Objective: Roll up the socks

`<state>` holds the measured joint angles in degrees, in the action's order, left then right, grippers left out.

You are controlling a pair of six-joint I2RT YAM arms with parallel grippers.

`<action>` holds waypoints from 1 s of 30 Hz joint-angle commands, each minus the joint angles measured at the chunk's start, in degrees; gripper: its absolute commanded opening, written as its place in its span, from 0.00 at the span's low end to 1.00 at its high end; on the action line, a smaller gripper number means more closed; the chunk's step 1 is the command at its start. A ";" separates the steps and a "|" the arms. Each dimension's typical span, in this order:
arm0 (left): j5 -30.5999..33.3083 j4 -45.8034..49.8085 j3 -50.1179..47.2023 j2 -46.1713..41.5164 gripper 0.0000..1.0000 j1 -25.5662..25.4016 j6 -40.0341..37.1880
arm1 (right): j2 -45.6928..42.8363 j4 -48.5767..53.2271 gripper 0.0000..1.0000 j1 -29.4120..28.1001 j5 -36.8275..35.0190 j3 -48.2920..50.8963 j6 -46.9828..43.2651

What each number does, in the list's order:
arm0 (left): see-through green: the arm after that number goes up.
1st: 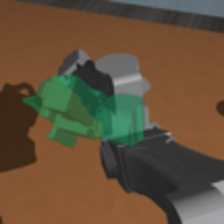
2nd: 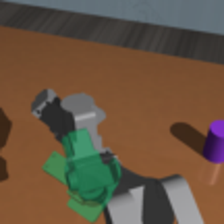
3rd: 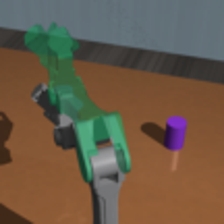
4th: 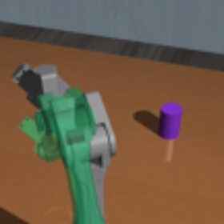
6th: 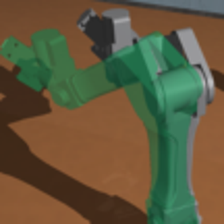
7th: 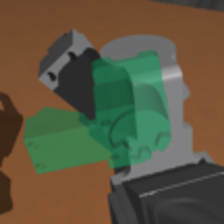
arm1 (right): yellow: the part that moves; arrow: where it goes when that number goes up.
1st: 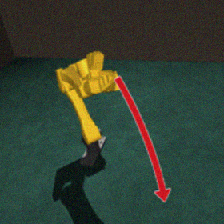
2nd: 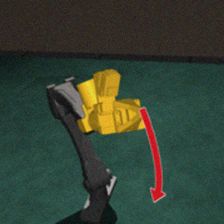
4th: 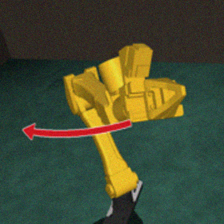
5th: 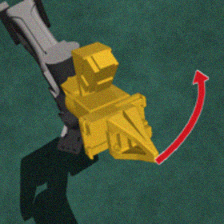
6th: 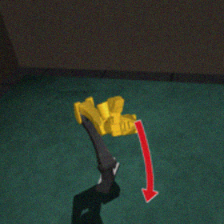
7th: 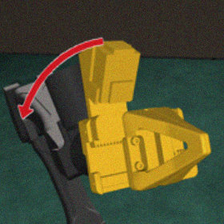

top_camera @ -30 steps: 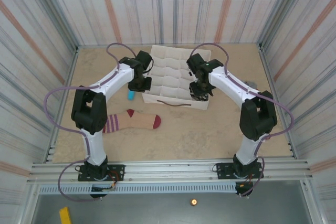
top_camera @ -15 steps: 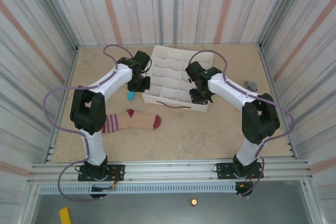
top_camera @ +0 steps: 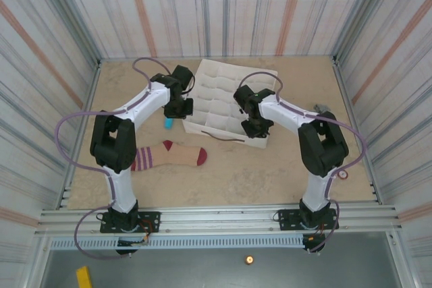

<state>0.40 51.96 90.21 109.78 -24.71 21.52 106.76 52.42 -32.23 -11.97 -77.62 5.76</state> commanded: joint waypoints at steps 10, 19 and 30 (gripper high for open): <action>-1.70 4.01 -1.64 1.36 0.00 1.07 3.68 | 3.04 6.65 0.00 2.20 1.72 -5.12 2.39; -2.25 4.55 0.83 1.70 0.00 0.31 6.08 | 0.35 6.60 0.05 2.43 4.65 -10.23 0.62; -1.35 6.82 3.80 3.82 0.00 0.19 6.96 | 0.15 7.08 0.26 2.61 6.48 -8.76 0.35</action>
<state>-0.86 54.35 93.14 111.57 -24.05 26.02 108.73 58.15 -29.32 -8.49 -86.41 5.91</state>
